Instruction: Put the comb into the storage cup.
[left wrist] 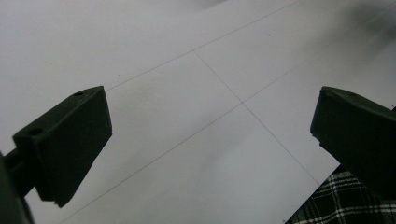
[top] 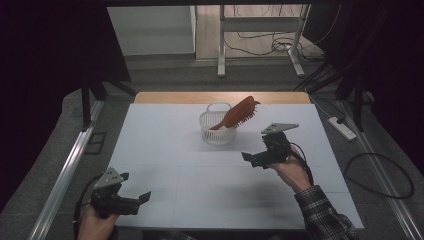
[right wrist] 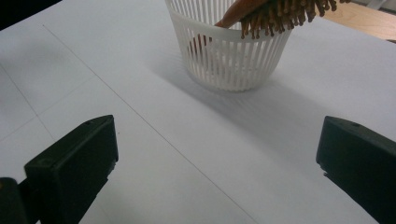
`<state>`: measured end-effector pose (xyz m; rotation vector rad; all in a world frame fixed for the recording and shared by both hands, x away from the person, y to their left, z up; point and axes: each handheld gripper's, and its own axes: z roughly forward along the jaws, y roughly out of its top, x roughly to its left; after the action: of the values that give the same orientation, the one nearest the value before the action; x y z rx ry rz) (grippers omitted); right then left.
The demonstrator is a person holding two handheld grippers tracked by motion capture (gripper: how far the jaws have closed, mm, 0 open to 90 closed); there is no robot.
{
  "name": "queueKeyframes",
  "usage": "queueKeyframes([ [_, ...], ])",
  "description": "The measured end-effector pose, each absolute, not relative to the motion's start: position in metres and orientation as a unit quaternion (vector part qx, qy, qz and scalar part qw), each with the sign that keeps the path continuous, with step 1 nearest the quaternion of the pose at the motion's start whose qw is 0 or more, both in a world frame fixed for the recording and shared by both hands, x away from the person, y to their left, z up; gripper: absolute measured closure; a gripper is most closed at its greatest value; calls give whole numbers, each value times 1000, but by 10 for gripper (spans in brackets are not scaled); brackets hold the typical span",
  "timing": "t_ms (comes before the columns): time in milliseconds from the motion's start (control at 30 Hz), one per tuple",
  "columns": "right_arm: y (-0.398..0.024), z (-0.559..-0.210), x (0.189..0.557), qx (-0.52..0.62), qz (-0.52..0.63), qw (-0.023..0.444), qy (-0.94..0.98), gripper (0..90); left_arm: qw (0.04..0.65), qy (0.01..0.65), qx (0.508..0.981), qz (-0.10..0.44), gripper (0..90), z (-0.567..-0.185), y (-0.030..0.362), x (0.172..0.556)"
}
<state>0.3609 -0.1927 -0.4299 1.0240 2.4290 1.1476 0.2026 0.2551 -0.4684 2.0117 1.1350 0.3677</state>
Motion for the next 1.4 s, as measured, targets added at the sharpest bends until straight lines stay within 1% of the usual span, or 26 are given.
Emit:
queueKeyframes([
  [633, -205, -431, 346, 355, 386, 127, 842, 0, 384, 442, 797, 147, 0, -467, 258, 200],
  [967, -213, -430, 337, 354, 390, 127, 841, 0, 397, 444, 792, 132, 0, -468, 262, 201],
  [1400, -225, -431, 324, 361, 392, 127, 836, 0, 401, 444, 791, 130, 0, -468, 262, 201],
])
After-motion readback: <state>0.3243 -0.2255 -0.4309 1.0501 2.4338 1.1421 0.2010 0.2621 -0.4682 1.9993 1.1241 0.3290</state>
